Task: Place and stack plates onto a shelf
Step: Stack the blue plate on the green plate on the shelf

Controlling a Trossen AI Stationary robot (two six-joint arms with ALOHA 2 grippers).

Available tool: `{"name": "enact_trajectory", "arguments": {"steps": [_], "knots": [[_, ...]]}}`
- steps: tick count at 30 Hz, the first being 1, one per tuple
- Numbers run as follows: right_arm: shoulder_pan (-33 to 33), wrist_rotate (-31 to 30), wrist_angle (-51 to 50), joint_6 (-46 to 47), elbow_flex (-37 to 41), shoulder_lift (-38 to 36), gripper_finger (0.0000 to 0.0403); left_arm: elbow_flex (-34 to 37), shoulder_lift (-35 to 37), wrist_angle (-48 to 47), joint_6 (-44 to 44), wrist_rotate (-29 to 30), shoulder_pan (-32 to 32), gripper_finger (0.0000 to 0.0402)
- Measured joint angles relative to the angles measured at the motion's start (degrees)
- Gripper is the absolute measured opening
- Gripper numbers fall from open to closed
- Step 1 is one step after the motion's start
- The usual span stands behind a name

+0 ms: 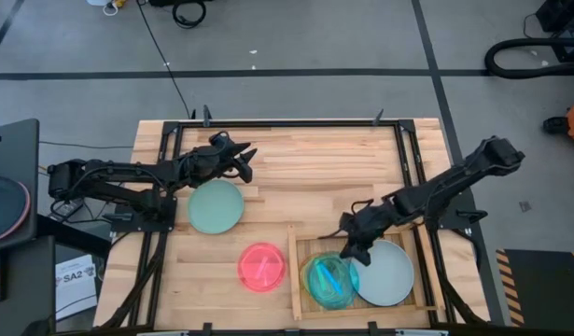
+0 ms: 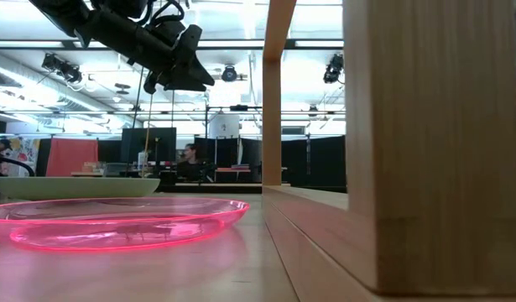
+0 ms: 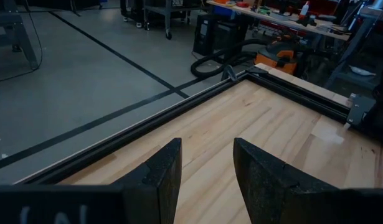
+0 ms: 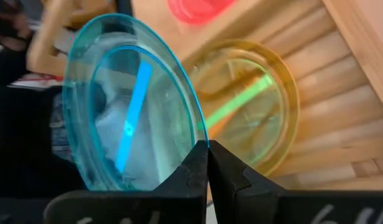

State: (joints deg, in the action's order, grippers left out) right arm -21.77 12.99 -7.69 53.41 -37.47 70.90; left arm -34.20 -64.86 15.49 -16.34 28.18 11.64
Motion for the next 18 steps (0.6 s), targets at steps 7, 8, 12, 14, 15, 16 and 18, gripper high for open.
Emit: {"name": "enact_trajectory", "arguments": {"steps": [7,8,12,14,15,16,18], "knots": [[-0.03,-1.80,0.36,-0.89,0.00,4.90,0.0010,0.00,0.00,0.02,0.00,0.00,0.00,0.0151],[0.06,-2.30,0.38,-0.90,0.00,5.41,0.0010,0.00,0.00,0.02,0.00,0.00,0.00,0.0151],[0.20,-5.34,0.47,-0.92,0.00,7.09,0.0011,0.00,0.00,0.04,0.00,0.00,0.00,0.0151],[0.19,-5.88,1.05,-0.90,0.00,7.86,0.0011,0.00,0.00,0.04,0.00,0.01,0.00,0.0151],[0.19,-5.88,1.35,-0.89,0.00,8.17,0.0011,0.00,0.00,0.04,0.00,0.00,0.00,0.0151],[0.19,-5.83,2.03,-0.90,0.00,8.57,0.0011,0.00,0.00,0.04,0.00,0.01,0.00,0.0151],[0.19,-5.81,3.23,-1.10,0.00,8.82,0.0011,0.01,0.00,0.04,0.00,0.00,0.00,0.0151]]}}
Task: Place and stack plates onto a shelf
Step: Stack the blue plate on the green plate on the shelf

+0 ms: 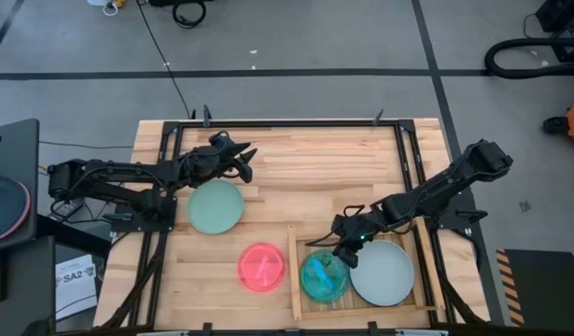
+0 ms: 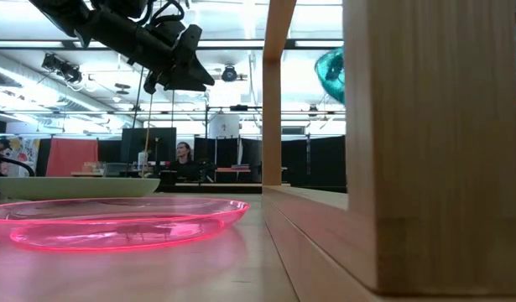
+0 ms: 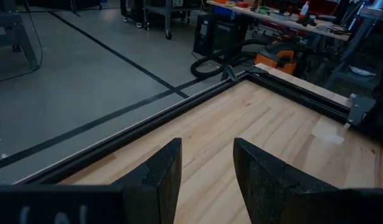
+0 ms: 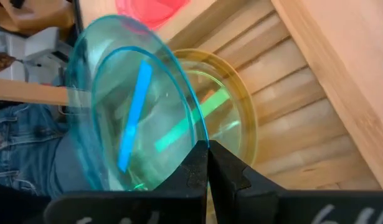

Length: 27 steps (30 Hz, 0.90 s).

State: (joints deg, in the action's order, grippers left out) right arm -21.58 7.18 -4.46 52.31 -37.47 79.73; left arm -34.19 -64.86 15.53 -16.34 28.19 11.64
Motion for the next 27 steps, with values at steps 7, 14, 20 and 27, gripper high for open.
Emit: {"name": "enact_trajectory", "arguments": {"steps": [7,14,20,27], "knots": [[0.02,0.11,2.43,-1.86,-0.02,0.68,0.0016,-0.01,0.00,-0.93,0.00,0.02,0.00,0.0151],[0.02,0.23,2.74,-2.78,-0.02,0.74,0.0017,-0.01,0.00,-0.92,0.00,0.02,0.00,0.0151],[0.02,0.35,2.70,-2.97,-0.02,0.74,0.0020,-0.01,0.00,-0.92,0.00,0.02,0.01,0.0151],[0.02,0.35,2.70,-2.97,-0.02,0.74,0.0036,-0.01,0.00,-0.91,0.00,0.02,0.02,0.0151]]}}
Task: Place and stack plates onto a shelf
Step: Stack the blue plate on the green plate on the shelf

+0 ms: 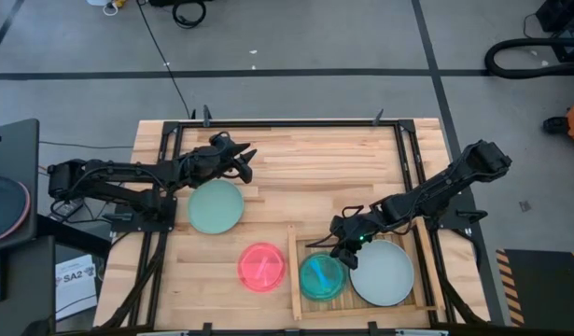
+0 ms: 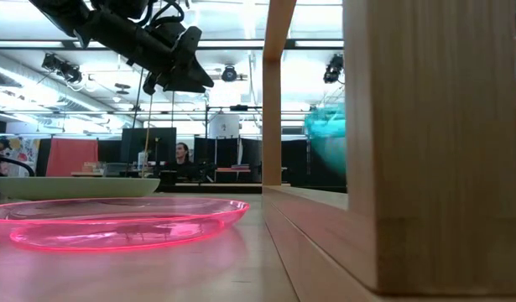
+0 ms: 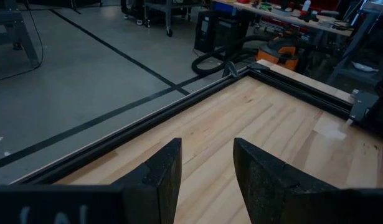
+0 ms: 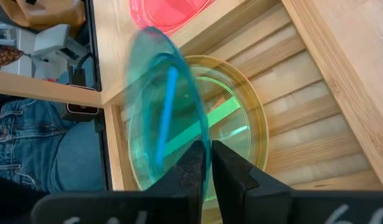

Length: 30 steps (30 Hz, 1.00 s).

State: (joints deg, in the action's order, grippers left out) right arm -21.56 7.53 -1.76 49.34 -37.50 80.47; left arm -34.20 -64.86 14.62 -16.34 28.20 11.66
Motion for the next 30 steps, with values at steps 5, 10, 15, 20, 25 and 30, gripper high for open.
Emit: {"name": "enact_trajectory", "arguments": {"steps": [5,10,15,20,25,30], "knots": [[0.00,0.02,-0.02,0.00,0.00,0.00,0.0062,0.00,0.00,0.01,0.00,0.01,-0.01,0.0151],[0.00,-0.37,-0.02,0.00,0.00,0.00,0.0098,0.00,0.00,0.01,0.00,0.00,-0.01,0.0151],[0.00,-0.46,-0.04,0.00,0.00,0.00,0.0130,0.00,0.00,0.01,0.00,0.00,0.00,0.0151],[0.00,-0.48,-0.04,0.00,0.00,0.00,0.0156,0.00,0.00,0.01,0.00,0.00,-0.01,0.0151],[0.00,-0.50,-0.07,0.00,0.00,0.00,0.0179,0.00,0.00,0.01,0.00,-0.02,0.00,0.0151],[0.00,-0.58,-0.11,0.00,0.00,0.00,0.0200,0.00,0.00,0.00,0.00,0.00,-0.01,0.0151]]}}
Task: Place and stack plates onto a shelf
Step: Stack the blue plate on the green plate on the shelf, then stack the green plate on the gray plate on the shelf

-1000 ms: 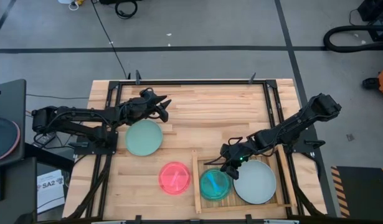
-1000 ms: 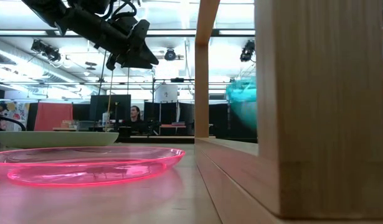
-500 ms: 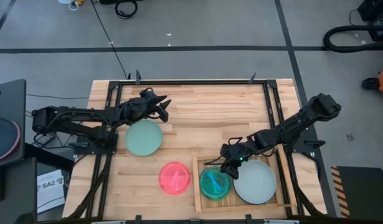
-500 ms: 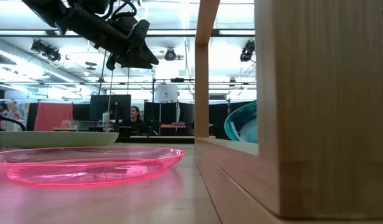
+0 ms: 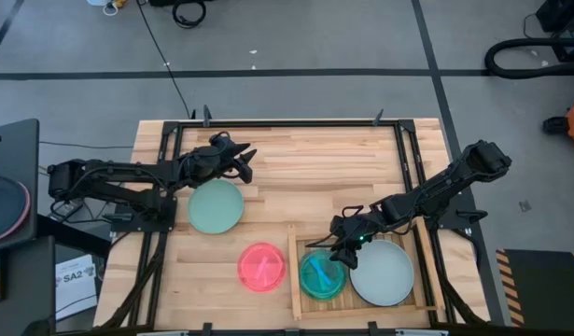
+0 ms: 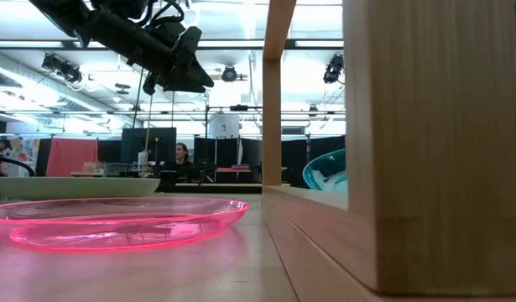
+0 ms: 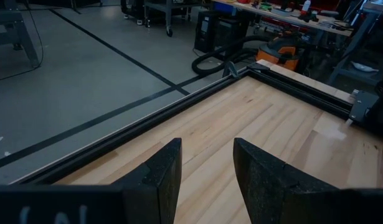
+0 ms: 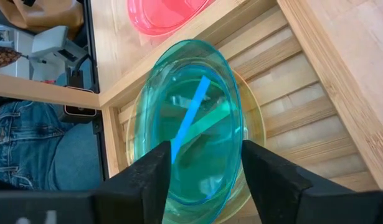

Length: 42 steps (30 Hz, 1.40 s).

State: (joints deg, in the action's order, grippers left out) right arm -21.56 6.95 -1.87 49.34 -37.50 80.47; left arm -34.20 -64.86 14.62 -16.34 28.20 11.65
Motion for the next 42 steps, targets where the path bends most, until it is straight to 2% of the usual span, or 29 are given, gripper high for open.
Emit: {"name": "enact_trajectory", "arguments": {"steps": [7,15,19,22,27,32,37,42], "knots": [[0.00,-0.07,-2.13,0.00,0.00,0.00,0.0217,0.00,0.00,0.01,0.00,-0.01,0.00,0.0151],[0.00,-0.07,-2.73,-0.04,0.00,0.00,0.0218,0.00,0.00,0.00,-0.02,-0.01,0.01,0.0151],[0.00,-0.07,-2.73,-2.88,0.00,0.00,0.0218,0.00,0.00,-0.01,0.00,-0.31,0.01,0.0151],[0.00,-0.48,-2.73,-5.40,0.00,0.00,0.0217,0.00,0.00,-0.01,0.00,-4.49,0.01,0.0151],[0.00,-5.24,-2.73,-7.44,0.00,0.00,0.0217,0.00,0.00,-0.11,0.31,-12.93,-0.03,0.0151],[0.00,-7.52,-2.73,-7.56,0.00,0.00,0.0217,0.00,0.00,-3.18,-0.71,-18.54,-0.01,0.0151],[0.00,-7.55,-2.71,-7.56,0.00,0.00,0.0217,0.00,0.00,-13.85,-3.44,-25.59,-0.92,0.0151],[0.00,-7.55,-2.71,-7.58,0.00,0.00,0.0217,0.00,0.00,-26.71,-5.87,-29.92,-5.87,0.0151]]}}
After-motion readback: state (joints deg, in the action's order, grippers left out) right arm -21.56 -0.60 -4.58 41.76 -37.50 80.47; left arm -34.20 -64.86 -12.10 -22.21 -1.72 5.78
